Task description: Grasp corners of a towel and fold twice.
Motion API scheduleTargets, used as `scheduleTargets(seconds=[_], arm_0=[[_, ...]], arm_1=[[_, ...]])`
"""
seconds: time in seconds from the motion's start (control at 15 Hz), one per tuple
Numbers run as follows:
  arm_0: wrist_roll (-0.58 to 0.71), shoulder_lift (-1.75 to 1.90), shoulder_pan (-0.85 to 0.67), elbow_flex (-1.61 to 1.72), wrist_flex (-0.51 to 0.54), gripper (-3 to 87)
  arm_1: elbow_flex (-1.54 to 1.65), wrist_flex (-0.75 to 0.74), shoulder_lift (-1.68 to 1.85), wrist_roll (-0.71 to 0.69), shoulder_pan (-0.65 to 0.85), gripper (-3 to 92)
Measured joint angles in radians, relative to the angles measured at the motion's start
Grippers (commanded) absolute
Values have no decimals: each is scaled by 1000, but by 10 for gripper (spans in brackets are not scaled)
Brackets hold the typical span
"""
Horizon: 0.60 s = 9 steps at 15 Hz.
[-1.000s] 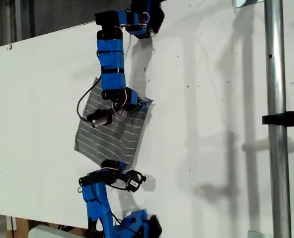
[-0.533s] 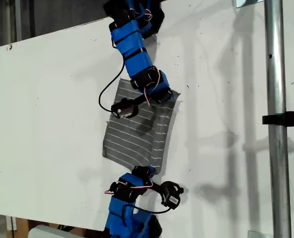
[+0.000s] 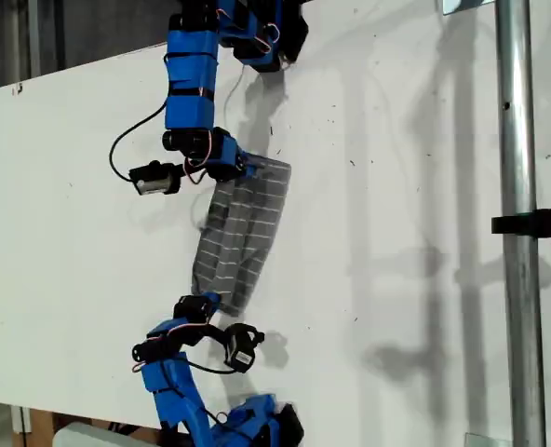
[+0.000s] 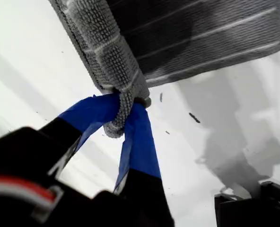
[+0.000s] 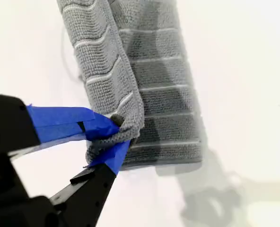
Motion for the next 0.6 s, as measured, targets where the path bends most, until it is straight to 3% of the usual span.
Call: scheduleTargets(seconds=[0.27, 0.47, 0.6], arm_0=[[229, -403, -172, -612, 147, -28], [273, -407, -244, -683, 135, -27], [270, -407, -249, -676, 143, -27]], arm_1=[[-8, 21, 57, -215, 291, -2], [-101, 40, 117, -385, 474, -2], [-104, 34, 164, -405, 474, -2]])
